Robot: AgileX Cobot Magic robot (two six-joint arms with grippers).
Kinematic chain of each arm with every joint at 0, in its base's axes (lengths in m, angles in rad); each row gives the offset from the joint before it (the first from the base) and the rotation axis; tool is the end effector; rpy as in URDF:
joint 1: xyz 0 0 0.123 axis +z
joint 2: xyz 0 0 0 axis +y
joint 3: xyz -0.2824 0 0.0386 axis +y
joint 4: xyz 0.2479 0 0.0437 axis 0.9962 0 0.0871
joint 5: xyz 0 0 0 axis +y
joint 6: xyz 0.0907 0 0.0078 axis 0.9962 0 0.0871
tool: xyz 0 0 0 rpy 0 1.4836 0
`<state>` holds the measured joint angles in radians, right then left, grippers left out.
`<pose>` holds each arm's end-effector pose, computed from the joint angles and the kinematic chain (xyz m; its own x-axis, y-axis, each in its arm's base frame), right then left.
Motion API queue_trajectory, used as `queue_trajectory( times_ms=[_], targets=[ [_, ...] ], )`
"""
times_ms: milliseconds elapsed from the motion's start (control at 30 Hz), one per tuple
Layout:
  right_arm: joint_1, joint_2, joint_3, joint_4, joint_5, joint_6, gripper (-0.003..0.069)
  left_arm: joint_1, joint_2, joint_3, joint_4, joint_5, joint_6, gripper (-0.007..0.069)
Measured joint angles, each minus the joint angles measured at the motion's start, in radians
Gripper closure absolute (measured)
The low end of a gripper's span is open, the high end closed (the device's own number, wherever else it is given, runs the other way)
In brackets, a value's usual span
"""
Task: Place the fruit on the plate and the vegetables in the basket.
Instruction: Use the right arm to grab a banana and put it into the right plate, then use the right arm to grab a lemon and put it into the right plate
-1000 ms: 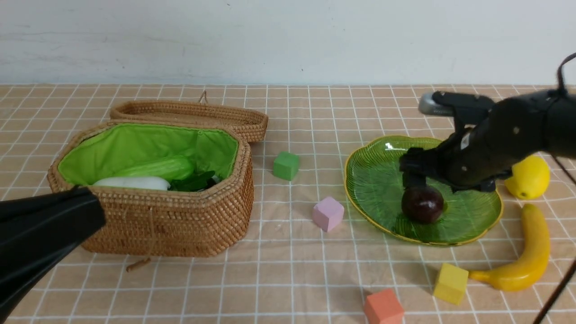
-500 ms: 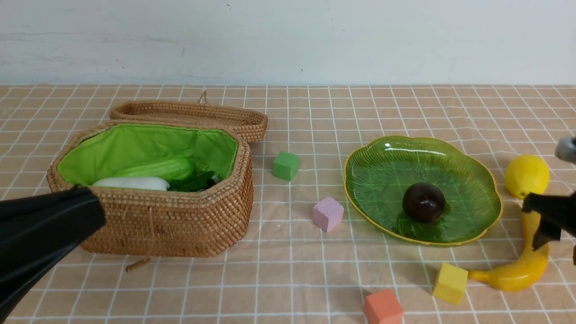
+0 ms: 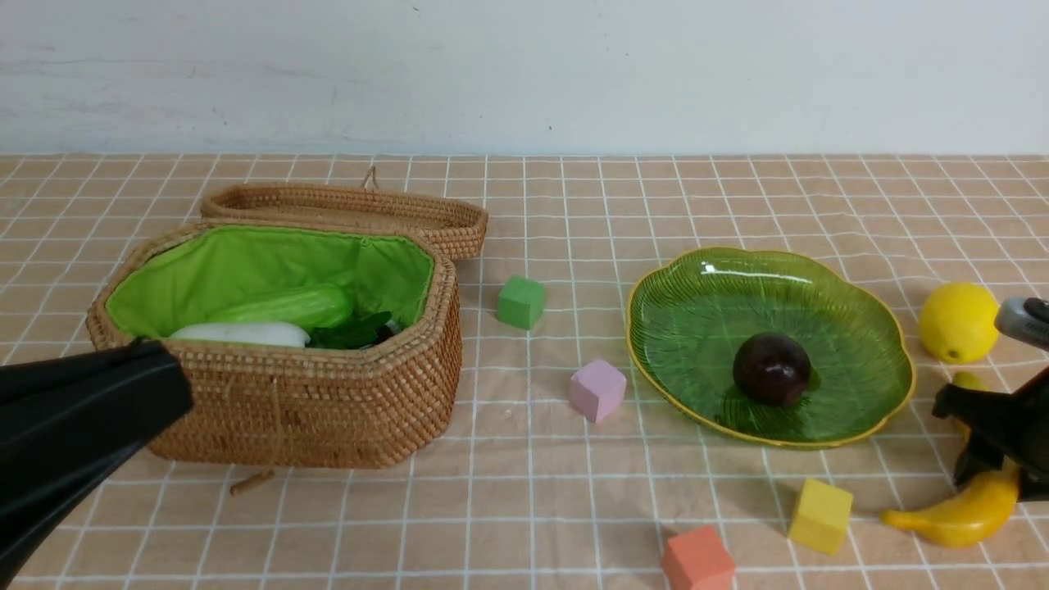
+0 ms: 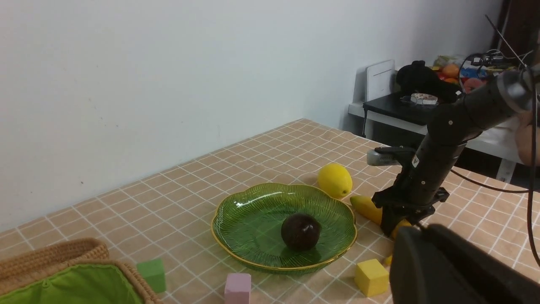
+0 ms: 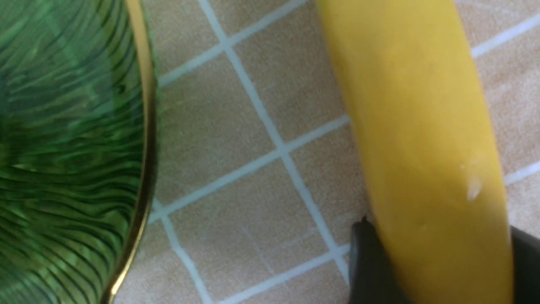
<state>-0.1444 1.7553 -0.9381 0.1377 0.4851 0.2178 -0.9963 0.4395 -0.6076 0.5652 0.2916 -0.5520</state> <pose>0.3206 -0.0407 0.1576 -0.8329 0.4572 -0.3118 0.4231 0.8893 0.1738 0.0596 -0.0661 0.3632 -0.0007 -0.0100 -0.9999 0.7458 0.6661 -0.0072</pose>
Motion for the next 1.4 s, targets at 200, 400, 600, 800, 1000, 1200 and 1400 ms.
queue_trajectory(
  times_ms=[200,400,600,800,1000,1200,1400],
  targets=[
    [0.002,-0.067,-0.067,0.028,0.232,-0.074,0.0334,0.0,0.0,0.0,-0.001,0.0,0.0,0.0632],
    [0.058,-0.103,-0.248,0.119,0.271,-0.288,0.0334,0.0,0.0,0.0,0.006,0.0,0.0,0.0631],
    [0.089,0.093,-0.466,0.177,0.238,-0.438,0.0334,0.0,0.0,0.0,0.007,-0.001,0.0,0.0629],
    [0.089,0.229,-0.612,0.177,0.321,-0.445,0.0254,0.0,0.0,0.0,0.007,-0.001,0.0,0.0627],
    [0.083,0.229,-0.674,0.153,0.385,-0.411,0.0051,0.0,0.0,0.0,0.011,-0.001,0.0,0.0625],
    [0.006,0.219,-0.693,0.0,0.369,-0.148,0.0045,0.0,0.0,0.0,0.014,-0.001,0.0,0.0621],
    [-0.05,0.27,-0.694,-0.077,0.252,-0.019,0.0057,0.0,0.0,0.0,0.014,0.004,0.0,0.062]
  ],
)
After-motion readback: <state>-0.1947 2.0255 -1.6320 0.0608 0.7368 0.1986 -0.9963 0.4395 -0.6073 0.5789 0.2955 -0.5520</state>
